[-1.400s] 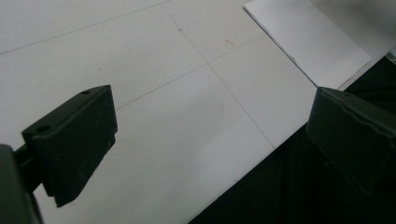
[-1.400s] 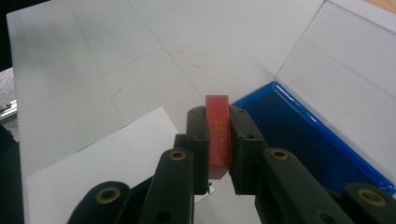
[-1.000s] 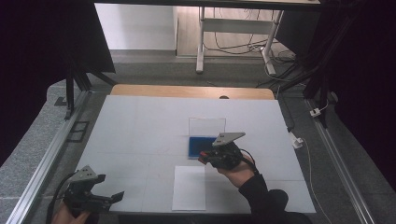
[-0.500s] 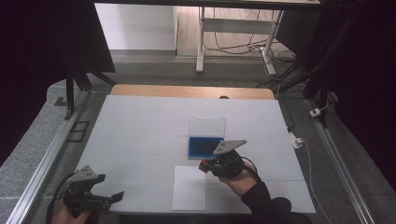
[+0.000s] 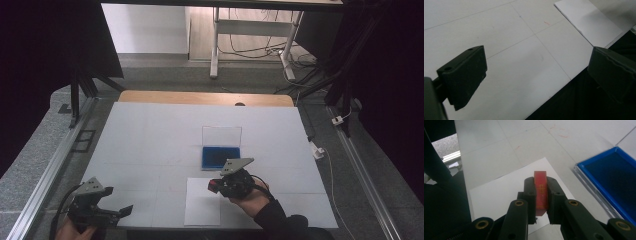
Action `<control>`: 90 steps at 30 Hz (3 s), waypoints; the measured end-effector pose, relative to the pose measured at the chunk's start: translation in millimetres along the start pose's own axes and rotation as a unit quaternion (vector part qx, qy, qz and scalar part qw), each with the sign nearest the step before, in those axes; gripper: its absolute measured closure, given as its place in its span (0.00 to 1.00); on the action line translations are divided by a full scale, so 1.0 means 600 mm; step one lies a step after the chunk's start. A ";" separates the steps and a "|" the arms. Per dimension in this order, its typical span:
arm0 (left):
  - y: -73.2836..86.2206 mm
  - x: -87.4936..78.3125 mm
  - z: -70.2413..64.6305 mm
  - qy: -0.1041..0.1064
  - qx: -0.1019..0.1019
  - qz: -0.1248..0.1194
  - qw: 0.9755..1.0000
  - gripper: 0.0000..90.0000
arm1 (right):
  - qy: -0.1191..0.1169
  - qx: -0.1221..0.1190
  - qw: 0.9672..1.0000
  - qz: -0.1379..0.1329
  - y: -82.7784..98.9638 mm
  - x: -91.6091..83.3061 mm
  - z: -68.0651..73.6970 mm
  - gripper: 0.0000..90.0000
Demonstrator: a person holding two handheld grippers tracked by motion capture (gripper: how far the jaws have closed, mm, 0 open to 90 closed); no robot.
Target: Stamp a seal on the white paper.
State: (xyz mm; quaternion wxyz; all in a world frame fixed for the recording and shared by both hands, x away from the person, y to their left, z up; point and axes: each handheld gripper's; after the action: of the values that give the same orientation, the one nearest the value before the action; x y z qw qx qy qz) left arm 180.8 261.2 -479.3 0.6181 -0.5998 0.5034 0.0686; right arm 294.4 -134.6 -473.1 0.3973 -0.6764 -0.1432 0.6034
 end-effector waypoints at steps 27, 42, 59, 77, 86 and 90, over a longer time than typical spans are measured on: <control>0.000 0.000 0.000 0.000 0.002 0.001 1.000 0.03 | -0.011 -0.056 0.998 0.041 0.003 0.071 0.021 0.89; 0.000 0.001 -0.001 -0.001 0.002 0.003 1.000 0.03 | -0.014 -0.042 0.998 0.040 0.010 0.077 0.020 0.90; -0.001 0.002 -0.001 -0.001 0.002 0.004 1.000 0.03 | -0.016 -0.033 0.998 0.042 0.011 0.078 0.017 0.90; -0.001 0.002 -0.001 -0.001 0.001 0.005 1.000 0.03 | 0.014 -0.068 0.996 0.051 0.008 0.079 0.036 0.90; -0.001 0.002 0.000 -0.001 0.002 0.005 1.000 0.03 | -0.021 -0.009 0.999 0.033 0.014 0.078 0.013 0.89; -0.001 0.002 0.000 0.000 0.002 0.004 1.000 0.03 | -0.022 -0.008 0.999 0.030 0.014 0.077 0.013 0.89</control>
State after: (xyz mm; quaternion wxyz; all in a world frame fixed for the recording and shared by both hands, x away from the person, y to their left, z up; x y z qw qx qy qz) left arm 181.6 260.4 -479.7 0.6191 -0.5969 0.5054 0.0703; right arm 295.3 -105.7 -511.3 0.3704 -0.6698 -0.1370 0.6287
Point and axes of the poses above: each handheld gripper's, and its own axes: x roughly forward along the jaws, y roughly out of its underside, z roughly to its left
